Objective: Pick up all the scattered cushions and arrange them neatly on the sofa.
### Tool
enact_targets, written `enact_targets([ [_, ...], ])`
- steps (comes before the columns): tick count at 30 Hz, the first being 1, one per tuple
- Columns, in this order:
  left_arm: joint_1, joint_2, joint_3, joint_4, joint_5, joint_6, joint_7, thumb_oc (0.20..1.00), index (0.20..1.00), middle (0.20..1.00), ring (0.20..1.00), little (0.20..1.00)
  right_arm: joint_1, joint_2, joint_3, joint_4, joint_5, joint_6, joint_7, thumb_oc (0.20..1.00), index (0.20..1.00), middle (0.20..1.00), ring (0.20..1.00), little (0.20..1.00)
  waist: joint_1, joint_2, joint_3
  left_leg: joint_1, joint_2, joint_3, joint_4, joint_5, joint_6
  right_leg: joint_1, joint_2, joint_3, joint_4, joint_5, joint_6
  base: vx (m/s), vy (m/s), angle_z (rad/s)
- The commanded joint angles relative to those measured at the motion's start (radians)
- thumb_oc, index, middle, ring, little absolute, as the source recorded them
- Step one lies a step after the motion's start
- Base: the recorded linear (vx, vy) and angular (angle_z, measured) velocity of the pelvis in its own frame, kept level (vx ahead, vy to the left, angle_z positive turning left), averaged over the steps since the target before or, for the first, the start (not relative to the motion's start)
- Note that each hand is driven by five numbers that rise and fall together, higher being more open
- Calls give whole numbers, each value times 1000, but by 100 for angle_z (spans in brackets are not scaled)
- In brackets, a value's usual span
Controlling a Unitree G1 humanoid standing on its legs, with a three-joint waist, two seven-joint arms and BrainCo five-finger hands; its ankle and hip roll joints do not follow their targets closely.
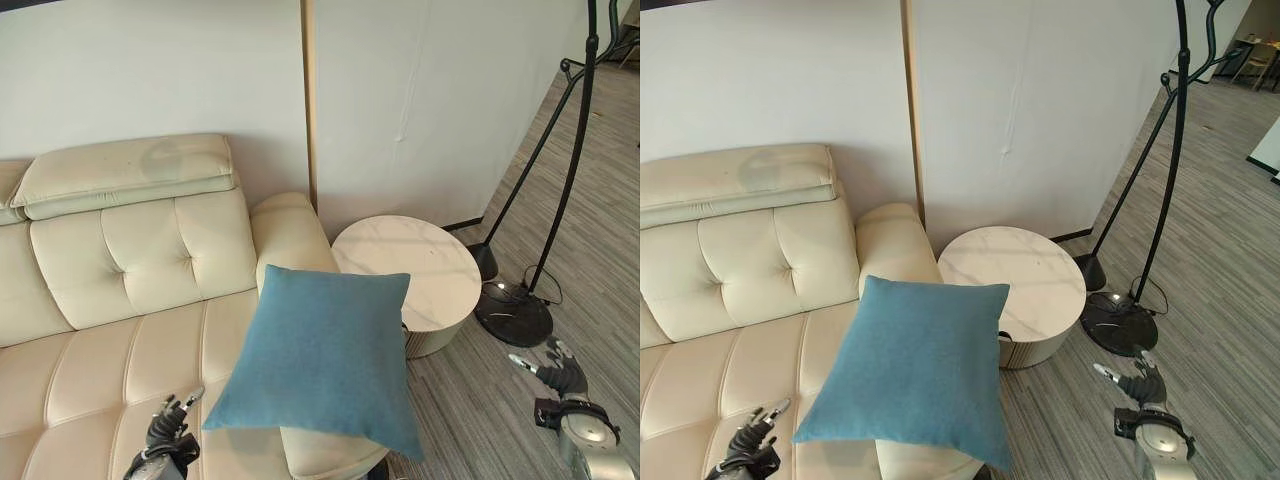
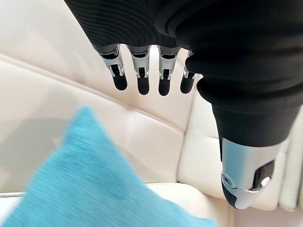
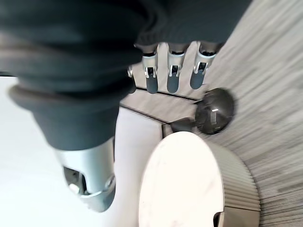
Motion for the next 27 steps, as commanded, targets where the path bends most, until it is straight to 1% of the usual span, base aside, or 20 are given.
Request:
enact_targets([
  [1,-83,41,-11,5,-72,-28,14,1000,1000,1000,1000,1000,-71,-24,25,-1,-22,0,-11,1000,1000,1000,1000,1000,-1,-2,10,22,74,-17,6,-37,-79,114,-52,-4,1,-164,69,15,35,-3],
  [2,-92,42,-20,5,-78,-20,14,1000,1000,1000,1000,1000,-83,-17,39,0,-18,7,-13,1000,1000,1000,1000,1000,-1,-3,9,23,73,-18,6,-38,-78,114,-52,-4,1,-163,69,32,56,-2],
  [3,-138,31,-59,61,-79,-2,14,1000,1000,1000,1000,1000,-120,18,88,9,-9,23,-18,1000,1000,1000,1000,1000,-2,-3,3,26,71,-17,4,-41,-77,113,-54,-3,1,-163,71,28,43,-1],
  [4,-140,32,-58,62,-79,-3,13,1000,1000,1000,1000,1000,-121,18,88,9,-9,23,-18,1000,1000,1000,1000,1000,-2,-4,4,26,71,-17,4,-41,-77,113,-54,-3,1,-163,71,52,57,-6],
  [5,-185,24,-83,124,-86,7,12,1000,1000,1000,1000,1000,-145,54,129,30,4,26,-23,1000,1000,1000,1000,1000,-4,-4,1,30,70,-15,2,-44,-77,113,-55,-1,1,-163,72,40,29,-6],
  [6,-203,20,-90,154,-90,12,14,1000,1000,1000,1000,1000,-151,68,147,35,9,27,-25,1000,1000,1000,1000,1000,-6,-4,0,32,69,-14,1,-44,-77,112,-56,0,1,-161,73,48,34,-5],
  [8,-240,21,-102,207,-93,15,16,1000,1000,1000,1000,1000,-162,96,181,48,20,25,-30,1000,1000,1000,1000,1000,-9,-6,0,34,68,-10,0,-48,-77,110,-57,3,1,-159,75,0,0,0],
  [9,-240,21,-102,208,-93,15,15,1000,1000,1000,1000,1000,-162,96,181,48,20,25,-30,1000,1000,1000,1000,1000,-9,-6,0,34,68,-10,0,-48,-77,110,-57,3,1,-159,75,49,25,-9],
  [10,-289,24,-117,278,-92,24,21,1000,1000,1000,1000,1000,-169,131,220,65,51,20,-44,1000,1000,1000,1000,1000,-15,-5,-4,36,67,-6,0,-54,-78,106,-58,9,1,-156,78,40,20,-8],
  [11,-291,25,-116,280,-92,24,20,1000,1000,1000,1000,1000,-170,131,220,66,52,20,-44,1000,1000,1000,1000,1000,-15,-5,-3,36,67,-5,0,-54,-78,106,-58,9,1,-156,78,51,28,-6],
  [16,-381,47,-159,384,-24,32,24,1000,1000,1000,1000,1000,-186,177,289,87,97,3,-51,1000,1000,1000,1000,1000,-26,-6,1,37,68,5,0,-60,-80,99,-60,11,1,-153,79,14,11,-2],
  [19,-437,59,-184,424,10,30,31,1000,1000,1000,1000,1000,-198,196,328,93,121,-14,-55,1000,1000,1000,1000,1000,-36,-10,22,24,69,9,0,-59,-81,77,-60,15,1,-144,82,-75,24,-4],
  [21,-487,47,-209,430,-1,29,41,1000,1000,1000,1000,1000,-218,220,368,97,142,-23,-60,1000,1000,1000,1000,1000,-42,-12,40,-1,69,14,0,-53,-79,49,-61,19,1,-135,84,-112,28,-15],
  [24,-527,20,-242,425,-12,25,46,1000,1000,1000,1000,1000,-239,238,405,112,158,-26,-62,1000,1000,1000,1000,1000,-43,-14,51,-20,67,15,0,-49,-76,31,-65,22,1,-130,87,-54,34,-14],
  [27,-559,-28,-296,400,-24,21,41,1000,1000,1000,1000,1000,-259,257,442,112,168,-22,-63,1000,1000,1000,1000,1000,-44,-15,65,-25,61,13,0,-49,-72,28,-72,18,1,-125,89,-33,43,0],
])
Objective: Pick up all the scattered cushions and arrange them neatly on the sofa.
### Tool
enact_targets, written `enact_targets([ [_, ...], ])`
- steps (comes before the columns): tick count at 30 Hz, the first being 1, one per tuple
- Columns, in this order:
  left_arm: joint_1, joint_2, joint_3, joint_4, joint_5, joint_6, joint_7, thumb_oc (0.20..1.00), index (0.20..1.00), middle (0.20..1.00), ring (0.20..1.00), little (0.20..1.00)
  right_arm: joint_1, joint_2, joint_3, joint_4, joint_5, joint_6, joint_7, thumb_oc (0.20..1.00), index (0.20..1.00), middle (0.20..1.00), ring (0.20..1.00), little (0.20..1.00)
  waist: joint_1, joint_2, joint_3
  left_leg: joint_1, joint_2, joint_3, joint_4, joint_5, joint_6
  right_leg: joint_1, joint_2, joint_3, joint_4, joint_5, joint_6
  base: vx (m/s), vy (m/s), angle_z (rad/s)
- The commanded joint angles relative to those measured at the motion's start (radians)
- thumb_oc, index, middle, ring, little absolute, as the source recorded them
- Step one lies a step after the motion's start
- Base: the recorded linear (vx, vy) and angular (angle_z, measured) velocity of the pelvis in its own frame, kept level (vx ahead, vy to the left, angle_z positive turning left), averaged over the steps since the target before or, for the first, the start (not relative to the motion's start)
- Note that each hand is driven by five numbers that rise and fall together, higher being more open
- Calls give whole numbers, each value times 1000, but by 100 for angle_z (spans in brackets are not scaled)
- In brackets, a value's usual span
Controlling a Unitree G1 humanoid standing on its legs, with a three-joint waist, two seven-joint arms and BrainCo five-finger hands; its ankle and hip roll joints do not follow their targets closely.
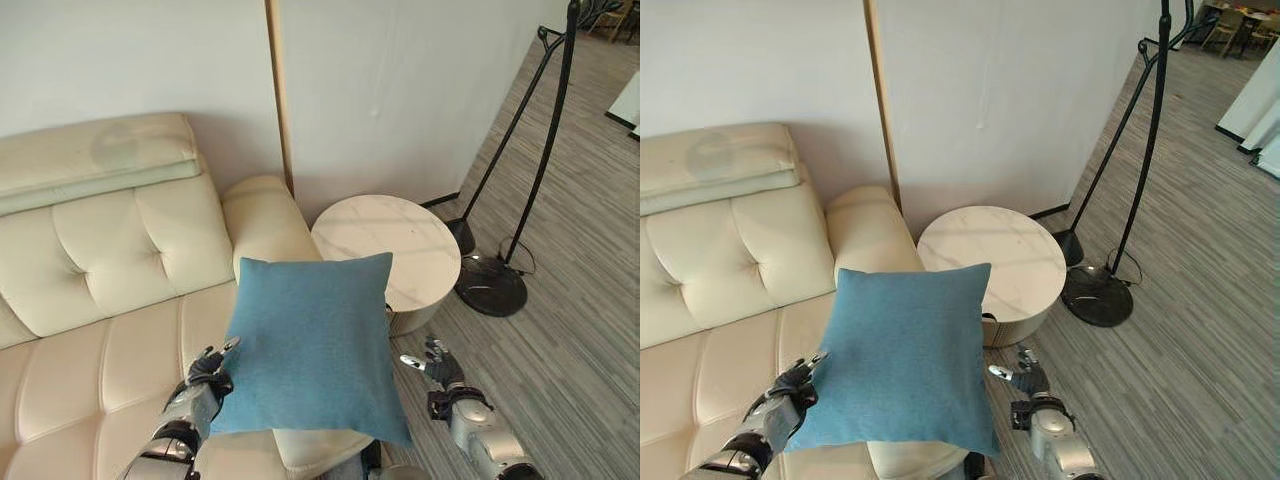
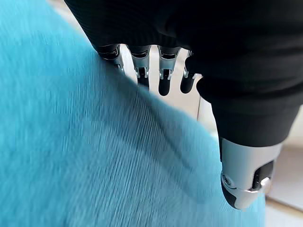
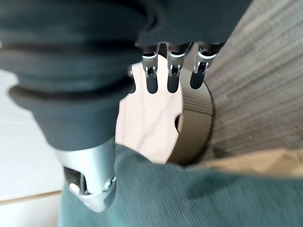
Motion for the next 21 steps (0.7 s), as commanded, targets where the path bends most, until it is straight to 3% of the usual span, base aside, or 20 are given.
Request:
enact_targets([
  [1,-121,-21,-47,22,18,-34,-21,1000,1000,1000,1000,1000,-118,6,23,7,34,-61,-15,1000,1000,1000,1000,1000,-9,17,50,27,56,-42,1,-64,-56,99,-71,14,1,-137,88,-34,48,3],
  [9,-231,-133,-170,2,-53,-54,23,1000,1000,1000,1000,1000,-333,104,159,79,116,-86,-51,1000,1000,1000,1000,1000,14,10,129,-17,32,-47,10,-54,-44,41,-92,23,15,-102,96,-106,42,0],
  [14,-287,-131,-256,-97,-82,-76,37,1000,1000,1000,1000,1000,-472,117,200,142,148,-72,-82,1000,1000,1000,1000,1000,46,4,197,-121,25,-72,42,-23,-45,-41,-106,10,47,-81,94,-158,-8,6],
  [21,-263,-168,-292,-147,-143,-77,25,1000,1000,1000,1000,1000,-479,146,197,217,225,-75,-83,1000,1000,1000,1000,1000,72,16,251,-197,13,-99,74,-13,-43,-89,-125,-18,74,-76,96,-69,6,20],
])
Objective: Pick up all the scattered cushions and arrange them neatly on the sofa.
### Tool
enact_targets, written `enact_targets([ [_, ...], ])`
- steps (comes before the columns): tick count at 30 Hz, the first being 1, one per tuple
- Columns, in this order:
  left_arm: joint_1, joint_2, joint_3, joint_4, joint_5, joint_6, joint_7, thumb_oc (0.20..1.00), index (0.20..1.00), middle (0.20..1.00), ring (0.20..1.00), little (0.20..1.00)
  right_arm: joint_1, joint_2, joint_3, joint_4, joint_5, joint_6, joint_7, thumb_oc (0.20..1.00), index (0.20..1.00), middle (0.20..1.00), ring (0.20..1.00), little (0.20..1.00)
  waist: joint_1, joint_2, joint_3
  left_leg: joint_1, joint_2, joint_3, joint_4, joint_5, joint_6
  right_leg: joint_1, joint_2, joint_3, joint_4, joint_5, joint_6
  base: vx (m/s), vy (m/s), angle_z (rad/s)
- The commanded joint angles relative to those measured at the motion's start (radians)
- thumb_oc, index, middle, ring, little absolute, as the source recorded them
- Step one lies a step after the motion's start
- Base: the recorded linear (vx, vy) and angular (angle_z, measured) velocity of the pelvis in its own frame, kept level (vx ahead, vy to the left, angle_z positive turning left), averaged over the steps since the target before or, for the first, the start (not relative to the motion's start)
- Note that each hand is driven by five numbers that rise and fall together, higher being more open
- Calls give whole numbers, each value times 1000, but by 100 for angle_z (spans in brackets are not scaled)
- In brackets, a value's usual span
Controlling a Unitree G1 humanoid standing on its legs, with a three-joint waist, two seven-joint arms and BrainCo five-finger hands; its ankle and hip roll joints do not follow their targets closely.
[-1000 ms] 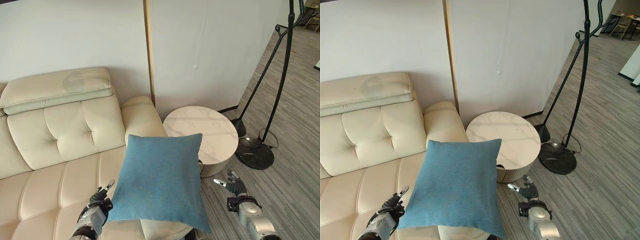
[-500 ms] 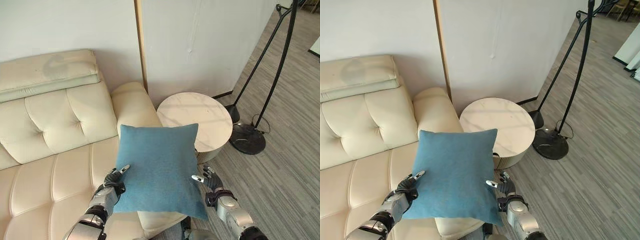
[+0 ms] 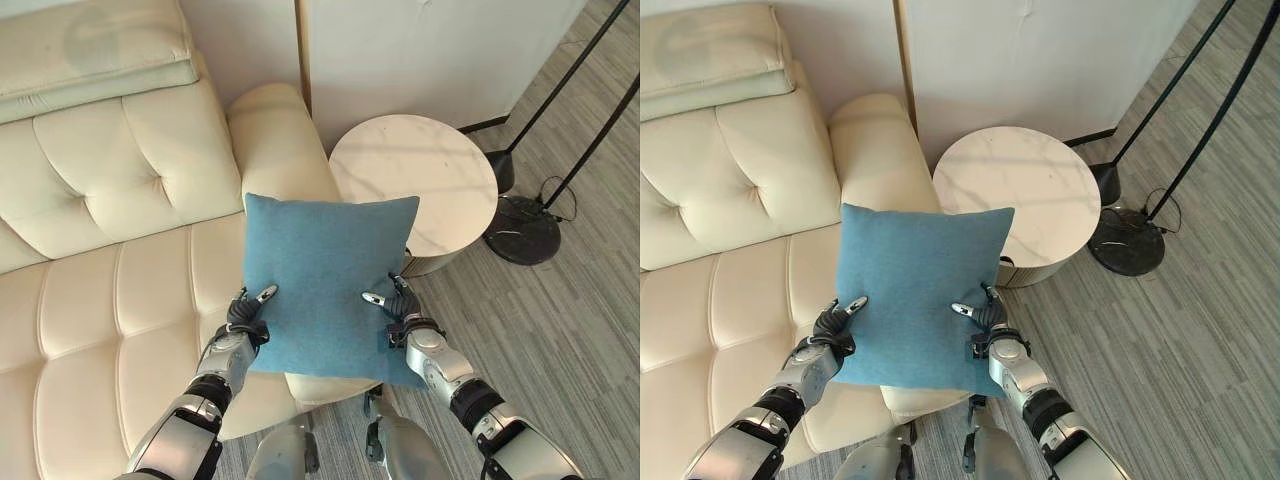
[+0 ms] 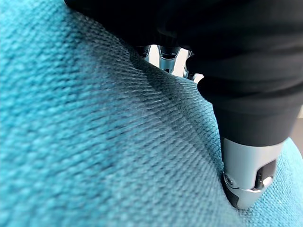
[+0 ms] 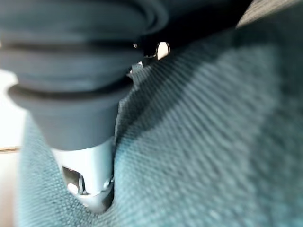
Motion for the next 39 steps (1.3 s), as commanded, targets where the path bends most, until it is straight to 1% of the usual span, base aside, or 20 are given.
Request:
enact_targets([
  [1,-102,-150,-90,-4,-86,12,-57,1000,1000,1000,1000,1000,-65,104,47,14,94,2,34,1000,1000,1000,1000,1000,13,3,28,-43,31,-42,64,-57,-39,38,-107,17,70,-139,90,-12,18,18],
  [4,-95,-178,-86,-31,-150,13,-66,1000,1000,1000,1000,1000,-53,130,41,-7,199,-26,51,1000,1000,1000,1000,1000,17,2,40,-51,29,-46,66,-54,-39,33,-109,10,72,-138,91,-16,19,9],
  [5,-91,-195,-94,-52,-180,10,-76,1000,1000,1000,1000,1000,-36,149,44,-16,278,-52,70,1000,1000,1000,1000,1000,17,-3,42,-49,29,-47,63,-54,-40,35,-112,5,69,-138,93,-3,1,4],
  [7,-90,-195,-94,-53,-180,10,-76,1000,1000,1000,1000,1000,-36,149,44,-15,278,-52,71,1000,1000,1000,1000,1000,17,-3,42,-49,29,-47,63,-54,-40,35,-112,4,69,-138,94,3,1,5],
  [11,-92,-219,-126,-99,-212,-3,-67,1000,1000,1000,1000,1000,-26,170,51,-41,376,-90,85,1000,1000,1000,1000,1000,19,-11,38,-35,25,-46,52,-60,-39,44,-116,-2,66,-136,98,12,6,5],
  [14,-100,-186,-142,-167,-159,-15,-58,1000,1000,1000,1000,1000,-37,142,63,-75,333,-92,83,1000,1000,1000,1000,1000,20,-12,36,-27,23,-43,47,-62,-38,46,-118,-1,63,-133,98,2,5,1],
  [17,-110,-138,-154,-232,-49,-28,-33,1000,1000,1000,1000,1000,-49,96,81,-136,206,-78,72,1000,1000,1000,1000,1000,21,-13,33,-24,21,-40,43,-61,-35,42,-120,0,63,-130,97,0,0,0],
  [19,-114,-129,-154,-235,-21,-29,-25,912,912,912,912,912,-53,86,85,-146,164,-75,66,1000,1000,1000,1000,1000,22,-13,33,-22,21,-38,42,-62,-34,42,-120,0,64,-130,97,0,0,0],
  [20,-136,-108,-163,-220,77,-30,-7,871,871,871,871,871,-70,66,88,-164,86,-74,52,1000,1000,1000,1000,1000,23,-14,38,-15,23,-37,41,-65,-34,45,-121,0,66,-132,97,0,0,0],
  [21,-147,-102,-169,-211,123,-27,3,875,875,875,875,875,-75,62,87,-172,55,-76,49,1000,1000,1000,1000,1000,23,-15,39,-13,23,-37,39,-65,-34,45,-122,0,67,-132,97,0,0,0],
  [23,-163,-101,-179,-192,177,-28,23,667,667,667,667,667,-90,61,91,-169,23,-79,39,1000,1000,1000,1000,1000,23,-17,38,-17,23,-38,39,-64,-33,40,-123,0,67,-130,97,0,0,0],
  [26,-185,-109,-199,-159,229,-25,33,492,492,492,492,492,-117,67,109,-150,17,-77,39,1000,1000,1000,1000,1000,26,-20,42,-19,24,-39,39,-62,-33,37,-122,1,69,-130,97,0,0,0],
  [27,-186,-113,-202,-153,230,-24,36,489,489,489,489,489,-121,67,112,-147,14,-76,38,1000,1000,1000,1000,1000,26,-20,44,-20,25,-40,40,-62,-33,36,-121,1,69,-130,96,0,0,0],
  [29,-186,-122,-203,-142,217,-26,41,269,269,269,269,269,-124,71,121,-143,23,-75,43,1000,1000,1000,1000,1000,28,-22,48,-23,26,-42,42,-61,-33,36,-121,-2,70,-130,96,0,0,0],
  [30,-186,-122,-203,-142,217,-26,41,269,269,269,269,269,-124,71,121,-143,23,-75,43,1000,1000,1000,1000,1000,28,-22,48,-23,26,-42,42,-61,-33,36,-121,-2,70,-130,96,0,0,0],
  [31,-187,-128,-211,-132,226,-23,36,200,200,200,200,200,-127,70,129,-142,28,-76,52,1000,1000,1000,1000,1000,30,-24,51,-23,26,-43,43,-59,-33,35,-121,-2,70,-130,95,0,0,0],
  [32,-185,-131,-214,-132,222,-25,31,200,200,200,200,200,-128,70,134,-144,31,-76,59,953,953,953,953,953,30,-25,52,-23,27,-43,43,-59,-34,35,-120,-2,70,-130,95,0,0,0],
  [33,-180,-137,-217,-131,210,-26,23,200,200,200,200,200,-130,68,141,-146,27,-73,64,555,555,555,555,555,30,-25,53,-23,27,-43,43,-59,-34,34,-120,-2,70,-130,95,0,0,0],
  [34,-175,-143,-216,-127,190,-27,16,200,200,200,200,200,-131,66,147,-149,24,-71,66,200,200,200,200,200,29,-25,54,-23,27,-43,42,-59,-34,34,-120,-1,70,-130,95,0,0,0],
  [39,-151,-167,-205,-124,92,-30,-5,200,200,200,200,200,-120,76,150,-145,72,-73,83,200,200,200,200,200,30,-27,53,-22,28,-44,42,-59,-35,34,-119,0,70,-131,93,0,0,0],
])
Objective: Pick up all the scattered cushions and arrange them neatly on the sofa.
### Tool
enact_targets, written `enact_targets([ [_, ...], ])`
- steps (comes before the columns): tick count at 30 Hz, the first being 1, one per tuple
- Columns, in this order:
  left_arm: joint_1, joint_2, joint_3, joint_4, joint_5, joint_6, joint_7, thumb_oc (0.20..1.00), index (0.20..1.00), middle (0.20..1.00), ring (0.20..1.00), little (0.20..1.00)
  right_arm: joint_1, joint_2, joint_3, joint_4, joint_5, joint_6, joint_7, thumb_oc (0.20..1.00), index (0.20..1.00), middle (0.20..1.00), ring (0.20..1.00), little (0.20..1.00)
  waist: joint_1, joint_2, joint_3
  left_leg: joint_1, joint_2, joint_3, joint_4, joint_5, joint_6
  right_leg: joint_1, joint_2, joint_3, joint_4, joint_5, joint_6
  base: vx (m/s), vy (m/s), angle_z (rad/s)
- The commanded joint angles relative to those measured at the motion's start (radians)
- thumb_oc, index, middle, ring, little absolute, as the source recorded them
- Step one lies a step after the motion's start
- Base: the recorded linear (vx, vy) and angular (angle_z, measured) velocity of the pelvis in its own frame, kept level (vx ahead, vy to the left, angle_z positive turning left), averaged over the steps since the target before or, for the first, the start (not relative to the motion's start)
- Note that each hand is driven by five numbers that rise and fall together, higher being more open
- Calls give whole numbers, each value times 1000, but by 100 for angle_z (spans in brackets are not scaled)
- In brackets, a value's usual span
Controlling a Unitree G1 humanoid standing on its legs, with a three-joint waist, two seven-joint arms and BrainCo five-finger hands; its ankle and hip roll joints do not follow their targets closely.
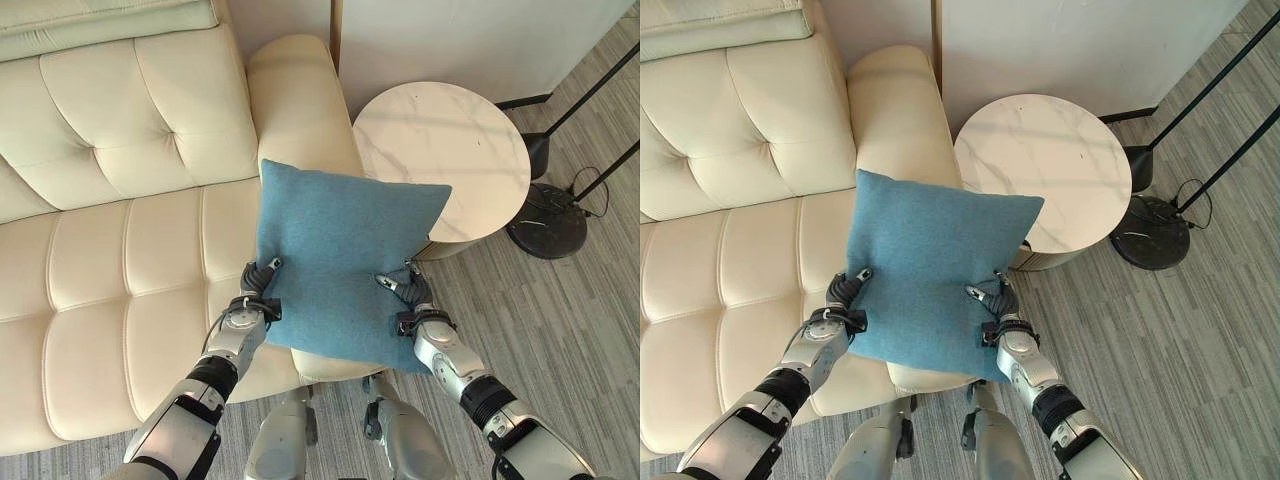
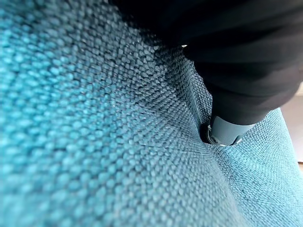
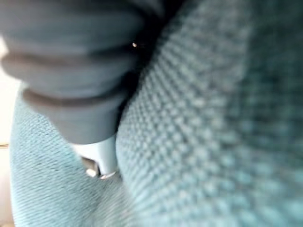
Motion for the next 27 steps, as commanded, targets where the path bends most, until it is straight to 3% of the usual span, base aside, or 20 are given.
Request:
enact_targets([
  [1,-107,-204,-126,10,-67,-18,-101,200,200,200,200,200,-109,139,116,-64,9,-2,88,200,200,200,200,200,3,-11,-3,-8,26,-19,45,-79,-24,37,-119,27,70,-136,96,0,0,0],
  [9,-92,-195,-119,-12,-62,-25,-87,200,200,200,200,200,-95,134,116,-78,14,-3,87,200,200,200,200,200,4,-17,-17,0,25,-19,41,-83,-22,41,-117,29,68,-136,97,0,0,0],
  [15,-19,-145,-86,-198,-53,-40,-61,200,200,200,200,200,-68,96,107,-226,-16,2,91,200,200,200,200,200,13,-28,-40,12,23,-23,39,-90,-16,55,-117,30,68,-140,99,0,0,0],
  [22,150,-79,-47,-405,8,2,-72,200,200,200,200,200,36,57,75,-389,-66,49,125,200,200,200,200,200,30,-42,-113,80,15,-30,11,-103,-1,105,-116,23,74,-144,110,15,21,5],
  [27,188,-68,-46,-433,21,13,-78,200,200,200,200,200,71,55,72,-413,-74,55,142,200,200,200,200,200,38,-35,-117,86,19,-41,9,-94,5,106,-104,48,153,-174,113,-41,-4,3],
])
